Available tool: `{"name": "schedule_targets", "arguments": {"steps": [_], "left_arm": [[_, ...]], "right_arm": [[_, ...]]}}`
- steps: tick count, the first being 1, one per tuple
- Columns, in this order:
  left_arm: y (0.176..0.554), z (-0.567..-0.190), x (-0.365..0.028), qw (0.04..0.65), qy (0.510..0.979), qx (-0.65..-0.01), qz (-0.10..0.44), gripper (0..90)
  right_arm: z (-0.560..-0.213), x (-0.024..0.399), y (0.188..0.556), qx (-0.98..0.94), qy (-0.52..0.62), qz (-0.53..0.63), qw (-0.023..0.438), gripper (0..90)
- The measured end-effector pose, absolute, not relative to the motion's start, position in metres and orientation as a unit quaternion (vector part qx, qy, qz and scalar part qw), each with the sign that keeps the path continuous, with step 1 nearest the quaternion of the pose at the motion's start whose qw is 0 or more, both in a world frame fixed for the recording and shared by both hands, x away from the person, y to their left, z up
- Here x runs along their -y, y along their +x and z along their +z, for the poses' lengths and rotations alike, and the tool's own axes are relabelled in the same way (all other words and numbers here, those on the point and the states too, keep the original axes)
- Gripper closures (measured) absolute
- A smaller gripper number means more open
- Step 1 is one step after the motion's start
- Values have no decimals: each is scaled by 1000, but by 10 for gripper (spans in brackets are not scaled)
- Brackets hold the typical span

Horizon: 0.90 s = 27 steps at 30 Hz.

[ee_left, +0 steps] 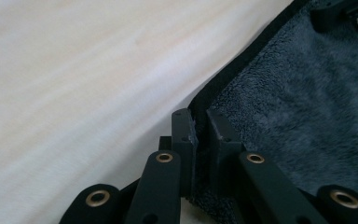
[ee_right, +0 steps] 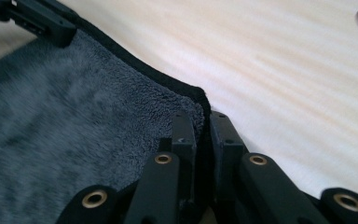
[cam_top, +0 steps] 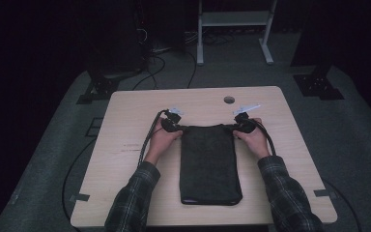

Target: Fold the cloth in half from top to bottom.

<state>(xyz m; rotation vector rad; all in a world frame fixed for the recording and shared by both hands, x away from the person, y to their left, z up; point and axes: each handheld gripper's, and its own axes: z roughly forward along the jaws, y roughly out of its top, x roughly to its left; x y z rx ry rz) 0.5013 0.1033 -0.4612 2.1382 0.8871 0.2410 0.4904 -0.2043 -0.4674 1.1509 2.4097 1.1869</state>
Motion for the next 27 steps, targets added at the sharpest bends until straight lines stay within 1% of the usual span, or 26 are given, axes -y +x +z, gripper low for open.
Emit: {"name": "schedule_targets", "arguments": {"steps": [5, 9, 13, 18, 27], "left_arm": [[503, -441, -108, 421, 831, -344, 119, 826], [502, -418, -109, 435, 829, -320, 141, 826], [495, -403, -109, 453, 828, -297, 144, 827], [481, -396, -112, 462, 833, -277, 130, 827], [450, -394, -119, 464, 844, -251, 98, 827]], "right_arm": [[-445, 203, 495, -816, 382, 415, 128, 811], [-426, 203, 496, -813, 374, 423, 145, 810], [-414, 210, 491, -807, 366, 439, 146, 810], [-408, 215, 476, -808, 348, 453, 143, 810], [-411, 224, 446, -806, 327, 479, 118, 809]]}}
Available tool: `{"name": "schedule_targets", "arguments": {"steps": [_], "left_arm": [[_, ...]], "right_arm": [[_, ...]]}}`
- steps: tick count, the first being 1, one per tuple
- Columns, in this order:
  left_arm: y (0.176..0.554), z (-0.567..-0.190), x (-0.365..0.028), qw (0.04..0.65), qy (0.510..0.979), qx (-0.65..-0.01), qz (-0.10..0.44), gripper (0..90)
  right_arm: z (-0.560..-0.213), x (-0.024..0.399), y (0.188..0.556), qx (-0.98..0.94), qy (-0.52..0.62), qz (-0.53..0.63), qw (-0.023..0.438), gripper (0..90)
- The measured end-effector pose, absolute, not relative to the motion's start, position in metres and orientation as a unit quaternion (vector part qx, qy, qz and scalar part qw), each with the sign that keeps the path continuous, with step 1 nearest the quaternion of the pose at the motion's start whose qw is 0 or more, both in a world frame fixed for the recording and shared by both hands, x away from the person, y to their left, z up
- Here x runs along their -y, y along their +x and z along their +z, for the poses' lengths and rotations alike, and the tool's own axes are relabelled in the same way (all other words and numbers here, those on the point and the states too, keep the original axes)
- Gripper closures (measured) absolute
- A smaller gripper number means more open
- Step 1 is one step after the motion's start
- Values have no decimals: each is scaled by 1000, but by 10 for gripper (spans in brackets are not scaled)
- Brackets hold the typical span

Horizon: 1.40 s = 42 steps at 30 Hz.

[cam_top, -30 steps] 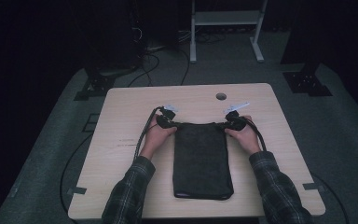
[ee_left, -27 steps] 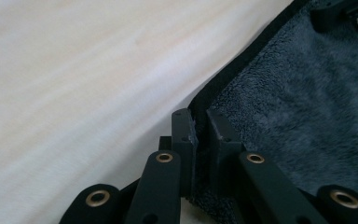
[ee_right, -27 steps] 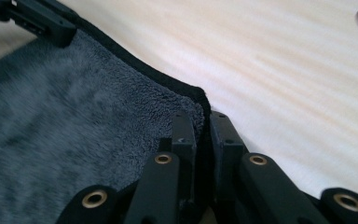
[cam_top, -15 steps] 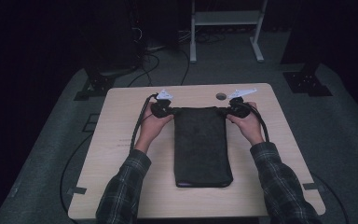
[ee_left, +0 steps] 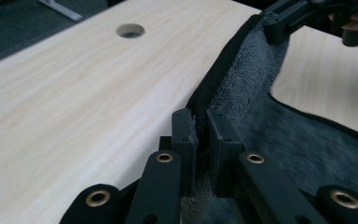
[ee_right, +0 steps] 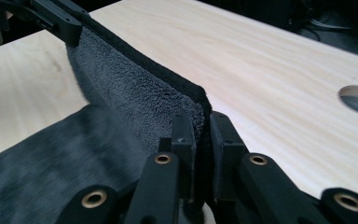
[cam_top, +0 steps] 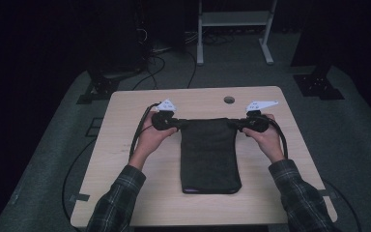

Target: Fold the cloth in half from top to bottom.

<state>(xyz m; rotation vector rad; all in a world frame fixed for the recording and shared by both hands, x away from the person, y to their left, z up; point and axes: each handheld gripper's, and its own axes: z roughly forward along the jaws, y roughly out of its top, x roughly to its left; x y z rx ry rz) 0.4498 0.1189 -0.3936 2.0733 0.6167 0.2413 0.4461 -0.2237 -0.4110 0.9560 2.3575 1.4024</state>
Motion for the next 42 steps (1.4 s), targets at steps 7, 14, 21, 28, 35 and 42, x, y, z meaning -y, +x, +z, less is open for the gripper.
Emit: {"name": "schedule_targets", "arguments": {"steps": [7, 14, 21, 28, 35, 42], "left_arm": [[424, -404, -121, 463, 847, -252, 74, 827], [402, -413, -125, 465, 847, -249, 59, 827], [380, -420, -125, 463, 851, -245, 45, 826], [358, -428, -126, 460, 853, -244, 29, 826], [343, -444, -127, 445, 861, -247, 4, 820], [336, -454, -126, 425, 871, -246, -6, 753]], "right_arm": [[-417, 222, 423, -822, 309, 464, 113, 809], [-421, 219, 398, -836, 291, 451, 111, 808], [-426, 218, 374, -844, 284, 443, 105, 806], [-431, 220, 350, -847, 280, 443, 91, 805], [-442, 220, 330, -853, 278, 435, 74, 798], [-455, 220, 319, -864, 276, 416, 62, 734]]}}
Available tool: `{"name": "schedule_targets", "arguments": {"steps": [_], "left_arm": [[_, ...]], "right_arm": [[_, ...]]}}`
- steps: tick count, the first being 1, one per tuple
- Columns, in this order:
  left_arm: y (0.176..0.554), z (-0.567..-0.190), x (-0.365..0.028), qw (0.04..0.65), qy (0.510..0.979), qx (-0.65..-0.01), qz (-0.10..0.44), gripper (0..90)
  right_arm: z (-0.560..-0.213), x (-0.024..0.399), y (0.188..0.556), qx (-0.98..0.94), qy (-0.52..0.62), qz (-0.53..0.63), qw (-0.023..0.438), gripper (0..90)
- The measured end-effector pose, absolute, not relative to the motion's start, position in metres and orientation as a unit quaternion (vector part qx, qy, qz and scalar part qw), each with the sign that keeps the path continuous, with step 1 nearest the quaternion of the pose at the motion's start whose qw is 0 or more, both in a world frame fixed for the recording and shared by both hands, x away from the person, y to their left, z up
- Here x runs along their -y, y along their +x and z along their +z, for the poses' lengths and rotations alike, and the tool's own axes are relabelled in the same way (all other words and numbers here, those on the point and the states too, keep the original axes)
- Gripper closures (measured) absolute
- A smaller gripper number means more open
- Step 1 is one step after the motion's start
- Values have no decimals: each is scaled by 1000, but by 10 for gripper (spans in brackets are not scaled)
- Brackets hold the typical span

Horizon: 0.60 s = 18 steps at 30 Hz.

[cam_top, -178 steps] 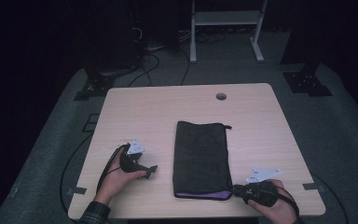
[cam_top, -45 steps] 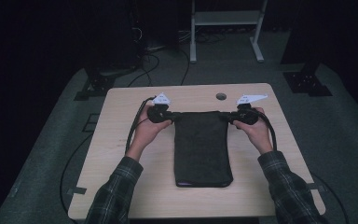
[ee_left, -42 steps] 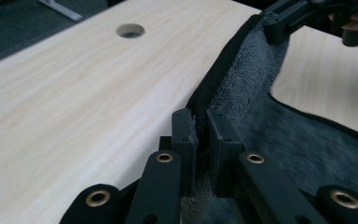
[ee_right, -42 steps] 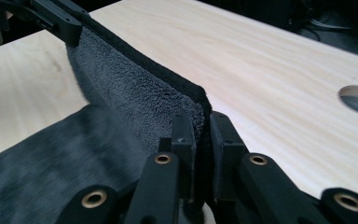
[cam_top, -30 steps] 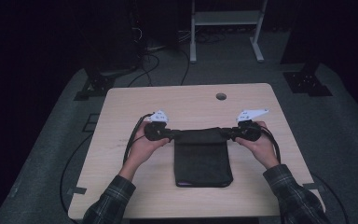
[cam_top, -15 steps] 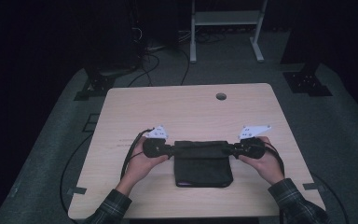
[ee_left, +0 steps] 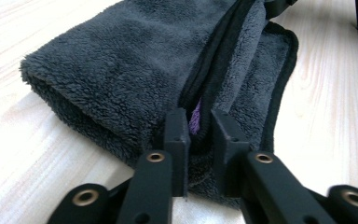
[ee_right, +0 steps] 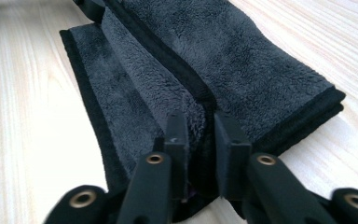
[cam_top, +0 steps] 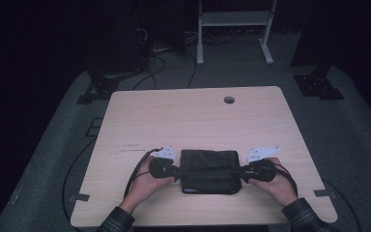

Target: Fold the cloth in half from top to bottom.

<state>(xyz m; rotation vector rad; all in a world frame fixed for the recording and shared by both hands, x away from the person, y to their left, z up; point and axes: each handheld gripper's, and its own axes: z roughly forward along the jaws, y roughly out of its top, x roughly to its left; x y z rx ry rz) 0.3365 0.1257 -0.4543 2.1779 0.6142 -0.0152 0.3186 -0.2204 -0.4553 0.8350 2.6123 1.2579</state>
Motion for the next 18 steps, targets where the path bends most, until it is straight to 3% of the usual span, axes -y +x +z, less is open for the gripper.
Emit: {"name": "schedule_targets", "arguments": {"steps": [2, 6, 9, 12, 18], "left_arm": [[334, -449, -129, 434, 868, -244, -1, 702], [331, -433, -137, 460, 855, -239, 5, 685], [332, -425, -140, 470, 849, -238, 19, 728], [334, -423, -140, 475, 846, -240, 28, 844], [337, -437, -131, 466, 849, -248, 21, 860]], "right_arm": [[-453, 222, 316, -862, 275, 422, 60, 694], [-442, 226, 311, -848, 272, 449, 65, 667], [-434, 228, 311, -838, 270, 468, 72, 683], [-433, 228, 313, -837, 275, 465, 81, 726], [-441, 219, 317, -849, 275, 445, 72, 782]]}}
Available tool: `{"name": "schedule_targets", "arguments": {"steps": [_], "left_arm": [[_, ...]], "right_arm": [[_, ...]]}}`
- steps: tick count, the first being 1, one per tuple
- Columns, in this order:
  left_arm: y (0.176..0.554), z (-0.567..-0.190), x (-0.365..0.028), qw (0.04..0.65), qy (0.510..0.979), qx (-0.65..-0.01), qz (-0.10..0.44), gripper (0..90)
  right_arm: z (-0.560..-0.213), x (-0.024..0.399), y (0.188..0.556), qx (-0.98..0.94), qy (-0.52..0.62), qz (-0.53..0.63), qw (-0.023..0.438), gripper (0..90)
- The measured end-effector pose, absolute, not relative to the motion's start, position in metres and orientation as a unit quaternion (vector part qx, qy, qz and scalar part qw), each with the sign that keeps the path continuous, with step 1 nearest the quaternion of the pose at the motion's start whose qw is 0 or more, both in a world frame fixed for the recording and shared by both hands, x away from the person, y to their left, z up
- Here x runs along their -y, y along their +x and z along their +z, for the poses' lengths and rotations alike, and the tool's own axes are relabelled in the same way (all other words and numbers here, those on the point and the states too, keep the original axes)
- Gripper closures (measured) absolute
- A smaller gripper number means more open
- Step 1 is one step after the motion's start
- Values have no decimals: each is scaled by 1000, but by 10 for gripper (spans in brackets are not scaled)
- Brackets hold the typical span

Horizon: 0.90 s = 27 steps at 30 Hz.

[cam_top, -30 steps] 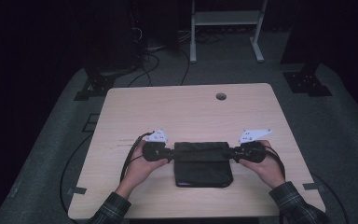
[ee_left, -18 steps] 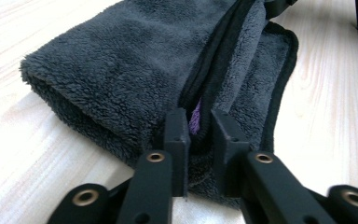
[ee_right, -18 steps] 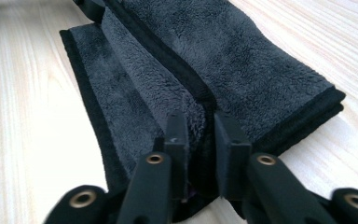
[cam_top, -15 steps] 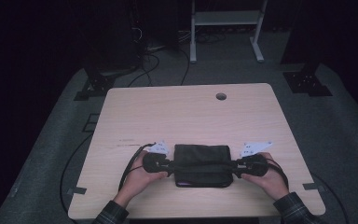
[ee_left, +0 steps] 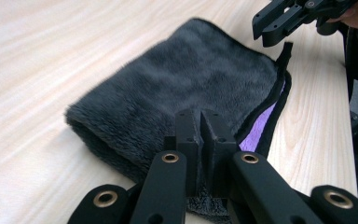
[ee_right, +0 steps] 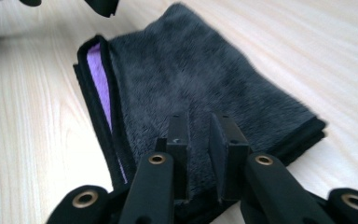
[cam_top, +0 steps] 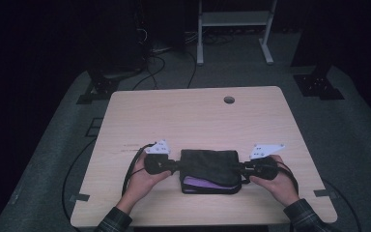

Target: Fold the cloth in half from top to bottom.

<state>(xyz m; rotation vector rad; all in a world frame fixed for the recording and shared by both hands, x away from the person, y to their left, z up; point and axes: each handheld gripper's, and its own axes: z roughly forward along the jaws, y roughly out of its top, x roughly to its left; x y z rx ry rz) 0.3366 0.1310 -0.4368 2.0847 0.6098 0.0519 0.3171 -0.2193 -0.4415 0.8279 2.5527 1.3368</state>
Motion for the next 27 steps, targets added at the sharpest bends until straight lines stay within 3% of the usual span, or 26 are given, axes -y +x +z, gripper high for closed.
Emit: {"name": "schedule_targets", "arguments": {"steps": [12, 17, 23, 27], "left_arm": [[313, -466, -119, 404, 885, -229, -30, 854], [311, -466, -121, 413, 880, -234, -32, 840], [312, -453, -128, 434, 869, -239, 1, 664], [317, -448, -136, 443, 858, -257, 31, 442]], "right_arm": [[-462, 212, 298, -885, 252, 389, 46, 812], [-464, 210, 292, -892, 243, 377, 57, 808], [-459, 214, 297, -873, 254, 408, 86, 571], [-456, 223, 303, -855, 281, 421, 109, 467]]}}
